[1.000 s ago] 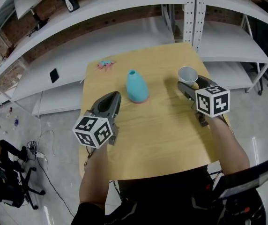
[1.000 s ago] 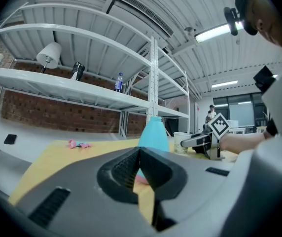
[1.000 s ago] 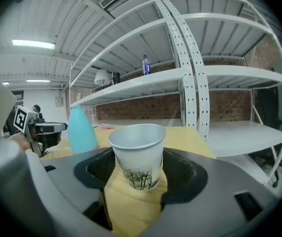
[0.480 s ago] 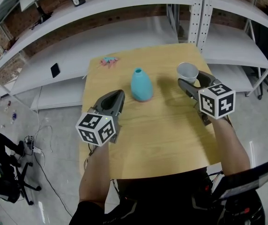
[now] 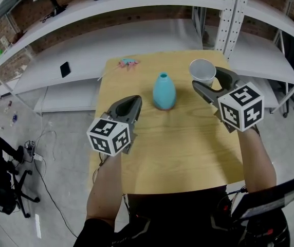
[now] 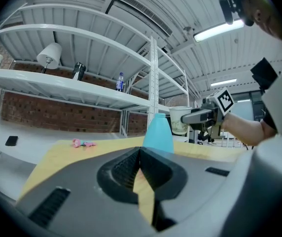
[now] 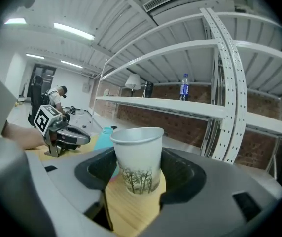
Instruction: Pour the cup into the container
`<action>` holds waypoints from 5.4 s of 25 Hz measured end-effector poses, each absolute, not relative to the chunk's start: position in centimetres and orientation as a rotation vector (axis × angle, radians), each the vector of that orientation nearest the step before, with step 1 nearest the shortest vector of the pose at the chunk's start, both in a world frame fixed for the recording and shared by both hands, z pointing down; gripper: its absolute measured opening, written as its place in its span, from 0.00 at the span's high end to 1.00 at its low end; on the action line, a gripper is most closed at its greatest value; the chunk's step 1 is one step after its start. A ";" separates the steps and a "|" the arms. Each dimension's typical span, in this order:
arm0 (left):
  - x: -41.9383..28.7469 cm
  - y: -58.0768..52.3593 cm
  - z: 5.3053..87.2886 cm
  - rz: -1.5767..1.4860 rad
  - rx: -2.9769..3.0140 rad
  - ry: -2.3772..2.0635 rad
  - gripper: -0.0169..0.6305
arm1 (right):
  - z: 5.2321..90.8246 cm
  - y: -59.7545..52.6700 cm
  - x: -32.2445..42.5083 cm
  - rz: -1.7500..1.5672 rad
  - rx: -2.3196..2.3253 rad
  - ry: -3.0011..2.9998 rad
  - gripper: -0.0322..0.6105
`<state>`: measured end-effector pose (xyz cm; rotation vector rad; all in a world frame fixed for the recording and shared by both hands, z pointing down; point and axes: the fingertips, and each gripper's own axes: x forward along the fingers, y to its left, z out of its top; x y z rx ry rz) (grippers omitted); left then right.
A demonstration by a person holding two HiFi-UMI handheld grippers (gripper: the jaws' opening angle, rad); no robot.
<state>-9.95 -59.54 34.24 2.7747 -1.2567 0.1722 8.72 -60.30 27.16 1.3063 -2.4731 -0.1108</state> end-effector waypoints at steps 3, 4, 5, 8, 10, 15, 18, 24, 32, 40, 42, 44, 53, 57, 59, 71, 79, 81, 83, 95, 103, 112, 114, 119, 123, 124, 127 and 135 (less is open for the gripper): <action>-10.1 -59.4 34.3 0.183 2.782 -1.257 0.97 | 26.8 -60.3 7.5 -0.132 1.270 -2.474 0.50; -10.1 -59.4 34.3 0.185 2.783 -1.257 0.97 | 26.7 -60.3 7.2 -0.135 1.261 -2.474 0.50; -10.1 -59.4 34.3 0.185 2.784 -1.256 0.97 | 26.6 -60.4 6.9 -0.140 1.253 -2.472 0.50; -10.0 -59.3 34.2 0.187 2.790 -1.247 0.97 | 26.4 -60.6 6.2 -0.180 1.230 -2.447 0.50; -10.0 -59.3 34.2 0.187 2.793 -1.243 0.97 | 26.3 -60.6 5.6 -0.202 1.209 -2.432 0.50; -10.0 -59.2 34.2 0.182 2.799 -1.219 0.97 | 26.1 -60.9 4.3 -0.239 1.177 -2.415 0.50; -9.6 -58.9 34.3 0.189 2.826 -1.161 0.97 | 26.3 -61.1 4.0 -0.251 1.164 -2.398 0.50; -7.8 -57.7 35.1 0.282 2.894 -0.915 0.97 | 26.5 -61.6 3.7 -0.323 1.145 -2.315 0.50; -6.4 -56.4 35.1 0.309 2.944 -0.741 0.97 | 25.9 -61.8 3.3 -0.410 1.112 -2.242 0.51; -5.8 -55.5 35.1 0.307 2.982 -0.654 0.97 | 25.7 -61.6 2.4 -0.502 1.076 -2.145 0.51; -5.8 -55.4 35.1 0.304 2.984 -0.648 0.97 | 25.9 -61.8 2.3 -0.532 1.066 -2.099 0.51; -5.7 -55.4 35.1 0.302 2.984 -0.648 0.97 | 26.1 -62.0 2.3 -0.562 1.053 -2.056 0.50; -5.9 -55.2 34.9 0.285 2.995 -0.648 0.97 | 25.9 -62.1 1.8 -0.646 1.006 -1.958 0.51; -5.9 -55.2 34.8 0.281 2.997 -0.647 0.97 | 25.9 -62.1 1.7 -0.663 0.996 -1.929 0.51; -5.9 -55.2 34.9 0.282 2.996 -0.645 0.97 | 25.8 -62.3 1.7 -0.687 0.991 -1.903 0.51; -5.8 -55.0 34.6 0.271 3.009 -0.623 0.97 | 25.4 -62.8 1.4 -0.761 0.958 -1.799 0.51; -5.7 -54.9 34.7 0.268 3.012 -0.618 0.97 | 25.5 -62.8 1.4 -0.784 0.943 -1.760 0.51; -5.7 -55.0 34.7 0.269 3.011 -0.617 0.97 | 25.5 -62.8 1.4 -0.788 0.940 -1.753 0.51; -5.7 -55.0 34.7 0.269 3.011 -0.617 0.97 | 25.5 -62.8 1.4 -0.792 0.935 -1.747 0.51; -5.7 -54.8 34.7 0.263 3.014 -0.619 0.97 | 25.4 -62.6 1.2 -0.829 0.921 -1.709 0.51; -5.7 -54.8 34.7 0.264 3.015 -0.619 0.97 | 25.4 -62.5 1.2 -0.839 0.921 -1.694 0.51; -5.7 -54.9 34.8 0.260 3.017 -0.619 0.97 | 25.5 -62.7 1.2 -0.848 0.917 -1.679 0.51; -5.7 -55.0 34.8 0.260 3.016 -0.620 0.97 | 25.7 -62.8 1.2 -0.843 0.911 -1.676 0.51; -5.8 -54.9 34.6 0.261 3.015 -0.619 0.97 | 25.6 -62.8 1.2 -0.837 0.917 -1.680 0.51; -5.8 -54.9 34.7 0.260 3.016 -0.620 0.97 | 25.7 -62.8 1.4 -0.822 0.926 -1.703 0.51; -5.8 -55.0 34.7 0.261 3.016 -0.620 0.97 | 25.8 -62.8 1.4 -0.813 0.927 -1.715 0.51; -5.8 -54.9 34.7 0.260 3.016 -0.619 0.97 | 25.9 -62.6 1.3 -0.791 0.933 -1.748 0.51; -5.9 -54.9 34.6 0.262 3.015 -0.620 0.97 | 26.3 -62.3 1.6 -0.591 0.986 -1.974 0.51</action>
